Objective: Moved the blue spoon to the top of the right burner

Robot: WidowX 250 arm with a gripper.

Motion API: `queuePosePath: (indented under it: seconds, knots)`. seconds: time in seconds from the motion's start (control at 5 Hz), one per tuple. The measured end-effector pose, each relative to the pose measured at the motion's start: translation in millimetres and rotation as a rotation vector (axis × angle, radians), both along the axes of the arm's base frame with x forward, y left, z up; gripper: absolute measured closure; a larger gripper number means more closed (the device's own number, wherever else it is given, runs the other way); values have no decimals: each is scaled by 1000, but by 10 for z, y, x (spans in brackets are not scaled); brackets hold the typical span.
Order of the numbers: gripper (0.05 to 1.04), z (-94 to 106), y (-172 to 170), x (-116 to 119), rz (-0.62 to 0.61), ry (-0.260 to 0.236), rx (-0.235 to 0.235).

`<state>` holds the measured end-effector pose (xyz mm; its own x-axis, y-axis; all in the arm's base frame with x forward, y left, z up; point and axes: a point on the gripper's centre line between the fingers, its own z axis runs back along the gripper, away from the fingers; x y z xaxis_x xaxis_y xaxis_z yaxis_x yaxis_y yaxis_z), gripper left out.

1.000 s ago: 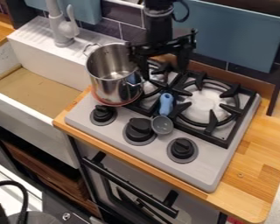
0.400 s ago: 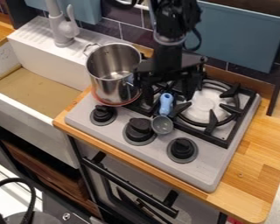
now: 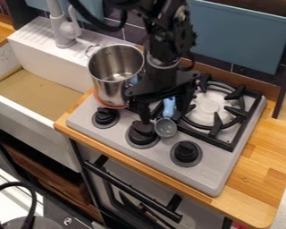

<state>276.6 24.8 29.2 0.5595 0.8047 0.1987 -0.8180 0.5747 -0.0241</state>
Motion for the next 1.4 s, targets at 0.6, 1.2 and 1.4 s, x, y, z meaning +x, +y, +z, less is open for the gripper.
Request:
queuePosePath:
  seconds: [0.6,1.2,1.4]
  knots:
    - [86,-232,142,19,349,-41,35]
    - [86,-350,147,14,458,-7,61]
    - [86,-433,144,-114,444,11,66]
